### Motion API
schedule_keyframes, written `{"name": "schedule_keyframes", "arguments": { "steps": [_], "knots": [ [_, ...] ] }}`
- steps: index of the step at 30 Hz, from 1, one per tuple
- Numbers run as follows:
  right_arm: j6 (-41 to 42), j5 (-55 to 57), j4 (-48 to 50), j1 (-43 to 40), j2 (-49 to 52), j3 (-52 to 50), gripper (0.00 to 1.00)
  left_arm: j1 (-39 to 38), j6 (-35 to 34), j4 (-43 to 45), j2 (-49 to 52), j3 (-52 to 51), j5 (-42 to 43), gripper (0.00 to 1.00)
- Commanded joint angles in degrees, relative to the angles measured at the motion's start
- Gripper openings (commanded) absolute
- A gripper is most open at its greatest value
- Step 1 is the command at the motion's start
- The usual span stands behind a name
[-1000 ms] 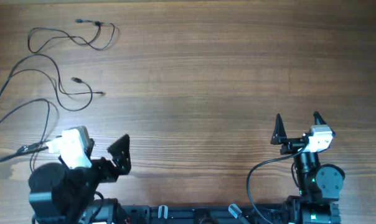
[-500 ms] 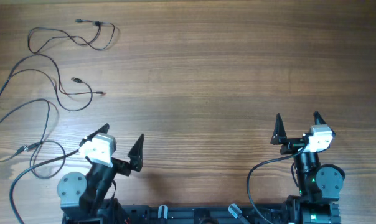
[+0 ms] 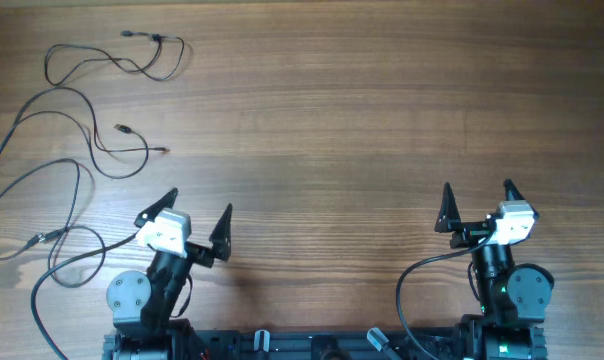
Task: Untangle cables
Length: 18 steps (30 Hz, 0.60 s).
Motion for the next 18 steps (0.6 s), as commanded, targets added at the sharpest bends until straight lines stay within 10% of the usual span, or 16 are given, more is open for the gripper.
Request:
{"name": "schedule_keyframes", "arguments": {
  "steps": [1,18],
  "knots": [
    [-1.0,1.0,0.2,0.3,-0.6,-0.1,1.0,-0.4,0.9,0.8,-0.6,-0.6,-7.7,1.0],
    [-1.0,1.0,0.2,0.3,-0.6,-0.1,1.0,-0.4,-1.2,6.1,-0.6,-5.0,-20.5,1.0]
  ]
}}
